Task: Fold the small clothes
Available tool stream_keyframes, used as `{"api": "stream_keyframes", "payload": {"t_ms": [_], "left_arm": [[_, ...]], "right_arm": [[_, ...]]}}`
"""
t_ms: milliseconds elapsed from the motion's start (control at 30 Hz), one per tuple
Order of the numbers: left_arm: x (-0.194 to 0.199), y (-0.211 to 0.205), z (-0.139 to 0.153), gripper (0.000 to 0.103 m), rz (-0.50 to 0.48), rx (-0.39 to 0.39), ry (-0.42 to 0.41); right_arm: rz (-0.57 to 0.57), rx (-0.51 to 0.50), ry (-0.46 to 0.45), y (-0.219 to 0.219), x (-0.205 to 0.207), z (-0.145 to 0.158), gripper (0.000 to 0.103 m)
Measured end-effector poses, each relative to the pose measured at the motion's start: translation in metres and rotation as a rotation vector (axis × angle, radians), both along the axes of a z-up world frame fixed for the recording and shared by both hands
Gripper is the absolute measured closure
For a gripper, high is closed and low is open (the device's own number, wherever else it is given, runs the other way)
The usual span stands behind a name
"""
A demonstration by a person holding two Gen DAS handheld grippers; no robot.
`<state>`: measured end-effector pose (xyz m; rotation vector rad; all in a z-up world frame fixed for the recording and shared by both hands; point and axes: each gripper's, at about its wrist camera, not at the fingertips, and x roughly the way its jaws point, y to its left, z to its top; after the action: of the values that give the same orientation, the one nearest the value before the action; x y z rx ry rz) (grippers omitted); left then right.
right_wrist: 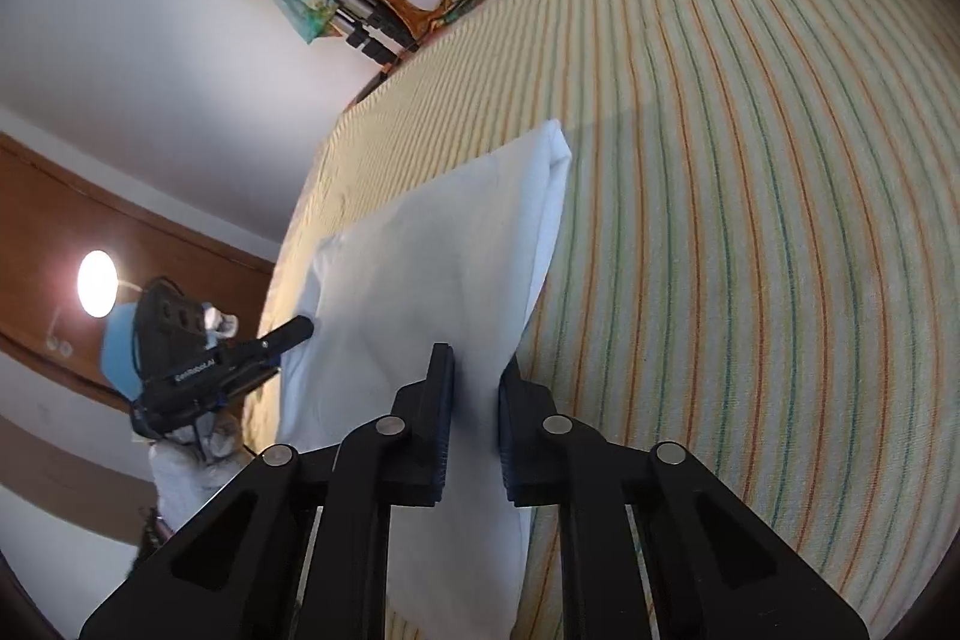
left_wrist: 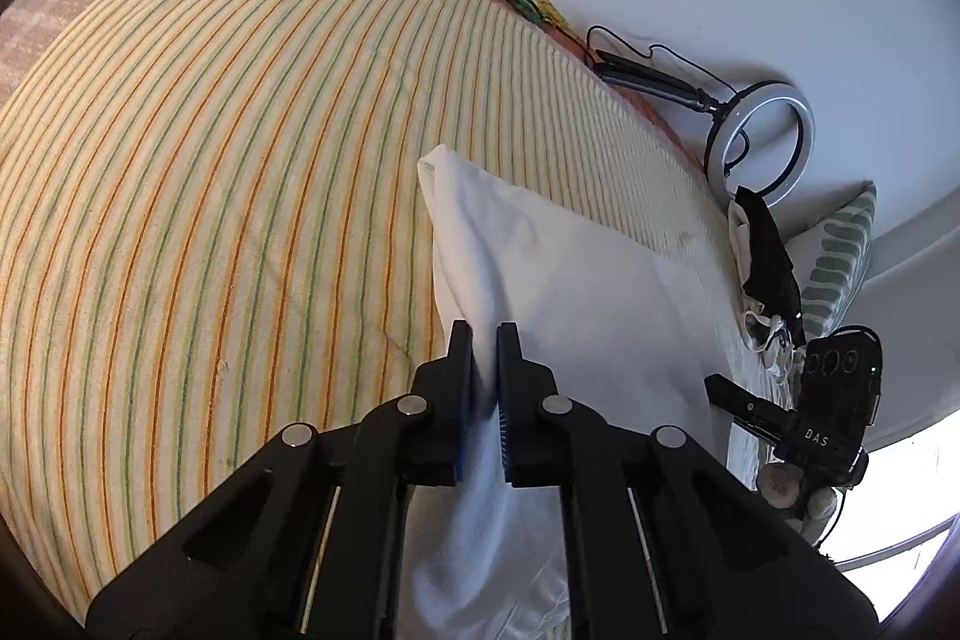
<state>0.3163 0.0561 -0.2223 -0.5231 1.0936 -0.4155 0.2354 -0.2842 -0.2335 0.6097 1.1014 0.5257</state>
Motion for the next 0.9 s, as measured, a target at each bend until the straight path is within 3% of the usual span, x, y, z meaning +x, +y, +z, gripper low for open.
{"api": "stream_keyframes", "payload": {"t_ms": [233,500,900], "left_arm": [[-0.011,-0.014,0.029,0.099,-0.026,0.036,-0.081],[-0.02,-0.036,0.062,0.1,-0.079,0.042,-0.144],[-0.017,-0.115,0.101,0.1,-0.195,0.027,-0.207]], "right_arm": [[0.061,-0.198,-0.135,0.024,-0.013,0.042,0.095],[0.081,-0.305,-0.216,0.034,-0.025,0.07,0.095],[0.001,-0.398,-0.278,-0.029,-0.04,0.106,0.095]]}}
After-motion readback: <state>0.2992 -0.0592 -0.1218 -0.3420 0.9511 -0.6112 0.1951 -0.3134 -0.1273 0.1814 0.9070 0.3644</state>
